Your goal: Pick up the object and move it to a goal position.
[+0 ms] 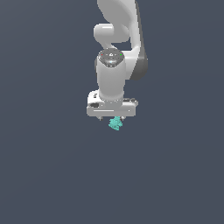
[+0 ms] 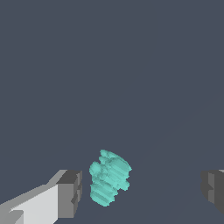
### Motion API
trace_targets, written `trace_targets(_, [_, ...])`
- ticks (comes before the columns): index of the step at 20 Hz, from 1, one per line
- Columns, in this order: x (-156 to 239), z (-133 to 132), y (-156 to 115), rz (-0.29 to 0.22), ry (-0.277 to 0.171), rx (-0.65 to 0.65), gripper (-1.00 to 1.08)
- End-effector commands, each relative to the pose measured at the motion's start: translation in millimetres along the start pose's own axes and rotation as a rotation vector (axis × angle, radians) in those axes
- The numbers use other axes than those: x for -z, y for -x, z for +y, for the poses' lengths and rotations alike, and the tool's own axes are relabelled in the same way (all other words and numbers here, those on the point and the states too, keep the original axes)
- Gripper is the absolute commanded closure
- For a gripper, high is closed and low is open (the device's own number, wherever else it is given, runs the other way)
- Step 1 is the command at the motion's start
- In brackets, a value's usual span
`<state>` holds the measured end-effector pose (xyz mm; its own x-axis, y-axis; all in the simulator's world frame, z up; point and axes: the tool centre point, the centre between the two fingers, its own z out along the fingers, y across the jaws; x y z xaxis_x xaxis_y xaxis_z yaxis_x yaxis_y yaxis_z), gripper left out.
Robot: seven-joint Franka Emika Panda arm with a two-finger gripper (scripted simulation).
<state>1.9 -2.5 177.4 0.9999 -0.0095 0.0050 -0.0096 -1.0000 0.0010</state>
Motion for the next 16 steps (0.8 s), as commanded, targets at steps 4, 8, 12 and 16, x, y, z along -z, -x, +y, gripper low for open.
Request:
trace_targets(4, [-8,-3,5,-0.001,-0.001,-0.046,-0.92])
trace_targets(8, [-18,-6,12,-0.002,-0.002,-0.104,-0.92])
trace_targets(12, [-32,-10,22,-0.003,-0.003,-0.183,-0.92])
trace_targets(16, [-48,-15,34,-0.004,-0.004,-0.282,-0.92])
